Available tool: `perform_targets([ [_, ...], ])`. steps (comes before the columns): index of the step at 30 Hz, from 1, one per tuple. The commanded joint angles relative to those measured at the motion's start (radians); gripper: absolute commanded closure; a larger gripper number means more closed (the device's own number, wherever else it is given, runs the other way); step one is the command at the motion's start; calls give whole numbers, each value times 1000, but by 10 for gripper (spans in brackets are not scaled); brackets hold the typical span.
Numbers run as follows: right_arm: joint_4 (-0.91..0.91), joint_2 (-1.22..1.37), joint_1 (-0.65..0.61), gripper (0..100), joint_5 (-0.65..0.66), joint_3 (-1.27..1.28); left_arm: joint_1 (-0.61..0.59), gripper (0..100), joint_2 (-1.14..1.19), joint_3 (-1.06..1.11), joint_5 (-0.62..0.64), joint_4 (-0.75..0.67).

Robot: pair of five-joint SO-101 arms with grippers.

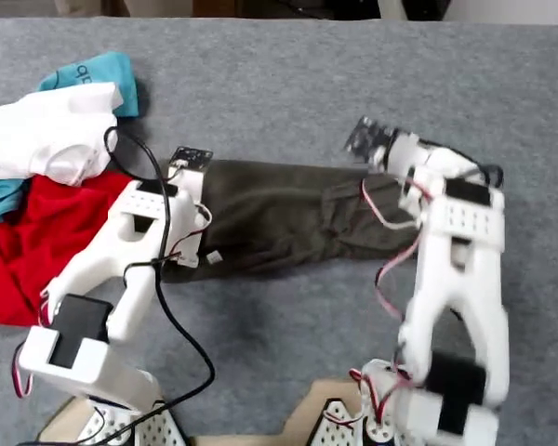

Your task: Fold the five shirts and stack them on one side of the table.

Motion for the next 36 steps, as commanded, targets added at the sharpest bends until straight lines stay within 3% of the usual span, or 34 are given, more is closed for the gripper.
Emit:
perform_targets([
  [1,41,206,10,982,-94,-189,15,981,-1,-97,0,15],
  [7,124,483,41,983,-155,-404,-60,981,8,-371,81,74],
  [12,166,590,42,983,-157,-483,-121,980,102,-516,164,-68],
  [18,160,627,42,983,-157,-499,-150,981,446,-652,140,-173],
  [27,163,622,41,984,-153,-499,-212,981,762,-1163,133,126],
  [36,221,423,22,992,-175,-493,-198,972,809,-1542,133,463],
])
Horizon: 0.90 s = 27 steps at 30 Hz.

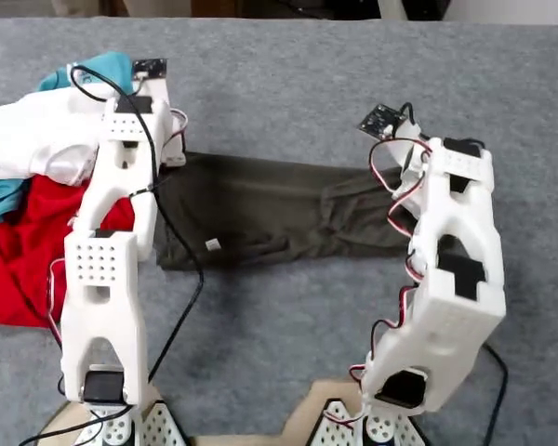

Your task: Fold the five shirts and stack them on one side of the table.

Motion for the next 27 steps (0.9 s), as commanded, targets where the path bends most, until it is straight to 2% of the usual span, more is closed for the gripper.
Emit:
perform_targets([
  [1,14,-186,-7,992,-44,-41,-11,953,-18,-232,-8,190],
  [4,31,-292,-12,992,-74,-41,-26,895,-8,-376,-8,339],
  [6,63,-334,-13,992,-95,-44,-60,903,-7,-420,3,391],
  [11,84,-357,8,992,-183,-33,-123,914,-67,-207,0,390],
  [16,21,-358,18,992,-215,24,-95,908,-145,58,-21,347],
  [21,-32,-358,18,992,-215,67,-69,822,-237,117,17,298],
  [27,-57,-357,12,992,-215,77,-58,814,-232,189,21,244],
])
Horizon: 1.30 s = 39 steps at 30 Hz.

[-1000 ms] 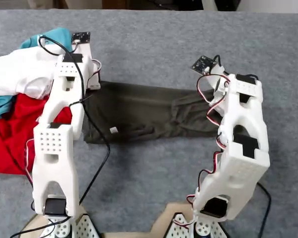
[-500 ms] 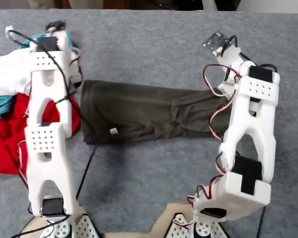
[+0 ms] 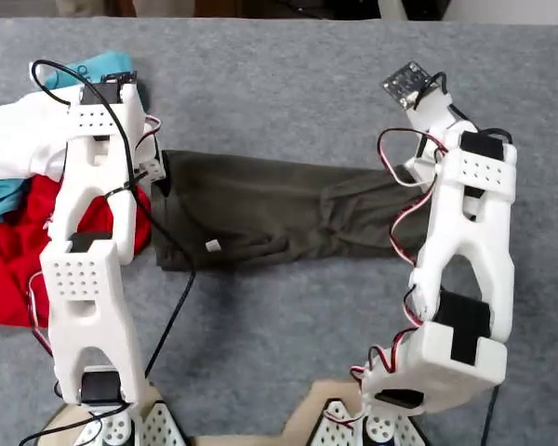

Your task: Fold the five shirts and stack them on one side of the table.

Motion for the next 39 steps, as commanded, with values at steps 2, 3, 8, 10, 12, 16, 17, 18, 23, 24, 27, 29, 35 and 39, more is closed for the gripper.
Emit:
perform_targets([
  [2,-28,-62,10,992,-8,-4,9,815,-42,55,6,-74],
  [3,-28,-62,10,992,-8,-4,11,815,-39,66,6,-95],
  [8,-29,-38,10,992,-5,-8,69,815,-35,129,40,-203],
  [10,-40,-15,10,992,-6,-10,110,815,-35,157,41,-236],
  [12,-52,4,7,992,-5,-10,138,816,-35,170,57,-259],
  [16,-55,10,8,992,-2,-10,118,816,-33,201,100,-307],
  [17,-55,10,8,992,0,-10,104,816,-33,213,100,-318],
  [18,-55,10,8,992,0,-10,89,816,-33,226,100,-325],
  [23,-55,10,8,992,2,-10,8,816,-33,262,91,-330],
  [24,-55,10,7,992,2,-10,-6,816,-33,269,91,-330],
  [27,-55,10,7,992,2,-10,-21,816,-33,282,91,-330],
  [29,-55,10,7,992,2,-10,-17,833,-33,282,91,-330],
  [35,-55,10,8,992,2,-10,-3,905,-33,281,89,-330],
  [39,-55,10,10,992,2,-10,6,904,-33,281,89,-330],
])
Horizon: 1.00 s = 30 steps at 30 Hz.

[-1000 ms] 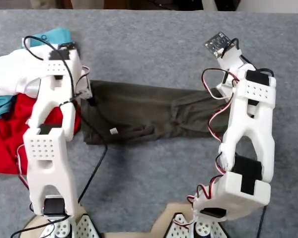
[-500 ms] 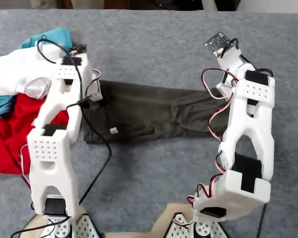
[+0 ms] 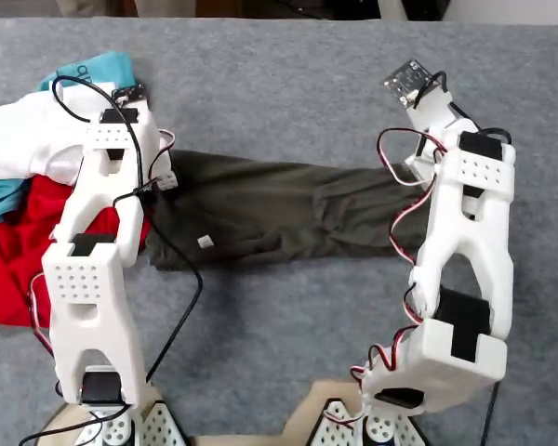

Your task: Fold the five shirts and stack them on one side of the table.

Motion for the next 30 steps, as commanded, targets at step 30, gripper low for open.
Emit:
perform_targets([
  [30,58,-128,625,992,44,-380,710,981,56,-844,137,275],
])
